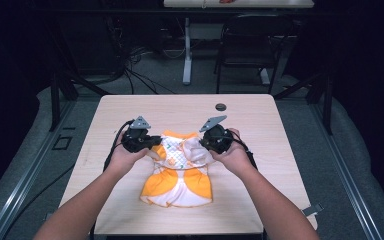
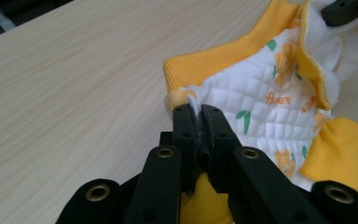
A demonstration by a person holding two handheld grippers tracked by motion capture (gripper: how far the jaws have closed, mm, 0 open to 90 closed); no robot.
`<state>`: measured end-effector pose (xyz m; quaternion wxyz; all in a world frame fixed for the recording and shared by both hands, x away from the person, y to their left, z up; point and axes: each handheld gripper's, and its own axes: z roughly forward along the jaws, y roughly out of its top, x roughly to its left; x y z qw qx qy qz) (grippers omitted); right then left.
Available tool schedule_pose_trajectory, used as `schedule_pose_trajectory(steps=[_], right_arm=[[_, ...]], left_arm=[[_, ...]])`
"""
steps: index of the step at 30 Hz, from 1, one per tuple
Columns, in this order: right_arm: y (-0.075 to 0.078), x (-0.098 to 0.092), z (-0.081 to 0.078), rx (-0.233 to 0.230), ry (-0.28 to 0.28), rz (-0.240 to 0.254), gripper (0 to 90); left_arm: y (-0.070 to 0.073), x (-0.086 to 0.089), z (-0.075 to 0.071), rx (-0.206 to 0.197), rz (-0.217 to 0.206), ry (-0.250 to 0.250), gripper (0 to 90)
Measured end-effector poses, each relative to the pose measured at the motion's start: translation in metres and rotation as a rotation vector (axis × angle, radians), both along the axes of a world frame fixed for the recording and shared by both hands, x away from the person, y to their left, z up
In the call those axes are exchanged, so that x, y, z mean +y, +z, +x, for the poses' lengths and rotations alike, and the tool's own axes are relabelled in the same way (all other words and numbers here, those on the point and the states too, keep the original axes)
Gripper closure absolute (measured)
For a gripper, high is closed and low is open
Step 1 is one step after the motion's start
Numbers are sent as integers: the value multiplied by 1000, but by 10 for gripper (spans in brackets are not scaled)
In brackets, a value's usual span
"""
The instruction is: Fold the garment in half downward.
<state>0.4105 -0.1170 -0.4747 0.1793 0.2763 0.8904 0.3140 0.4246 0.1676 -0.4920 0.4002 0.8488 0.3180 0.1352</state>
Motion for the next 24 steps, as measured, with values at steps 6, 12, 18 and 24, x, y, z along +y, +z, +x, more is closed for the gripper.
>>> schedule_pose_trajectory(steps=[6,12,18,24], right_arm=[[-6,2,-7,4,22,-5,876],[-17,4,-15,28,50,-47,875],[-27,3,-24,50,68,-48,875],[-38,3,-31,66,76,-49,874]], left_arm=[[-11,4,-8,18,7,-29,850],[-22,6,-17,31,2,-49,850],[-30,10,-24,45,-9,-55,849],[-39,10,-31,54,1,-66,848]])
